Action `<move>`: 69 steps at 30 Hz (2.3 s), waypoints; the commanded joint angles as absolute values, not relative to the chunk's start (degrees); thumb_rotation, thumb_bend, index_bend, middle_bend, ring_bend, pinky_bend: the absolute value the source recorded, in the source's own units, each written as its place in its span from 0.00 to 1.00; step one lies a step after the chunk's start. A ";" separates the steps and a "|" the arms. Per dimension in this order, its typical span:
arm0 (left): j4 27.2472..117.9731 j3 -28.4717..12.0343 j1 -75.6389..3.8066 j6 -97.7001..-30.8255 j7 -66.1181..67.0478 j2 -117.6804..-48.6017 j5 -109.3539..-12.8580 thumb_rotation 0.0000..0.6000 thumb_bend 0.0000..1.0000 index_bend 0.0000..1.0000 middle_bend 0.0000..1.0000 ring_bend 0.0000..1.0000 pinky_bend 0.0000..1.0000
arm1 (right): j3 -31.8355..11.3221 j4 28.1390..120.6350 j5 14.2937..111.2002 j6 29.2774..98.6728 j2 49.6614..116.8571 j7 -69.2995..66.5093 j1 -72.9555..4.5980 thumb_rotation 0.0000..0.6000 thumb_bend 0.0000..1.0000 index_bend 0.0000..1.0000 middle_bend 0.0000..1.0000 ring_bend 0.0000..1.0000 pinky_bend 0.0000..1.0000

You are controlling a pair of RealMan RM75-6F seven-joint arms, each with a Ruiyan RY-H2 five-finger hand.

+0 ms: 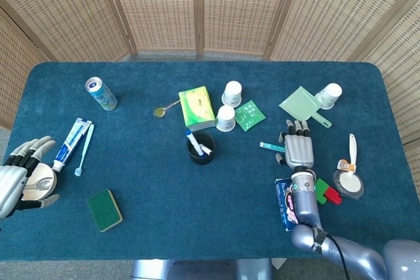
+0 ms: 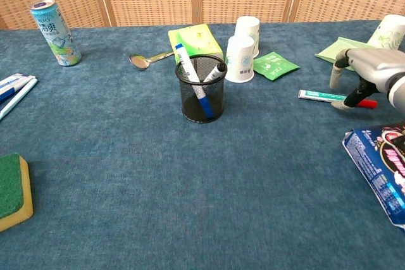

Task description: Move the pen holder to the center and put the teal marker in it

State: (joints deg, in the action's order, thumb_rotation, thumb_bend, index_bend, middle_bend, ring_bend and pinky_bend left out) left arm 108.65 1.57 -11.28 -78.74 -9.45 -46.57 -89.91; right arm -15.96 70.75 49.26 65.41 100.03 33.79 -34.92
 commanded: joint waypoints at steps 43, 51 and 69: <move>108.53 1.10 -10.89 -77.77 -10.17 -46.41 -90.99 1.00 0.10 0.00 0.00 0.00 0.06 | -15.76 58.45 55.55 65.41 105.04 27.70 -33.29 1.00 0.43 0.68 0.09 0.00 0.07; 108.50 1.00 -10.93 -77.68 -10.44 -46.41 -91.06 1.00 0.10 0.00 0.00 0.00 0.06 | -15.48 62.15 57.88 67.96 103.13 28.19 -32.43 1.00 0.42 0.70 0.09 0.00 0.07; 108.23 1.42 -10.46 -78.83 -12.57 -45.80 -93.16 1.00 0.10 0.00 0.00 0.00 0.06 | -14.55 89.96 71.05 81.14 88.95 37.91 -30.19 1.00 0.42 0.71 0.11 0.00 0.09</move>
State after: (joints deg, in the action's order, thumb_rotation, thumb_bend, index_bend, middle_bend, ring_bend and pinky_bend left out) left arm 108.28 1.39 -10.48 -78.74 -12.43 -45.86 -93.06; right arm -14.59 84.70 68.30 78.57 91.92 34.21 -30.37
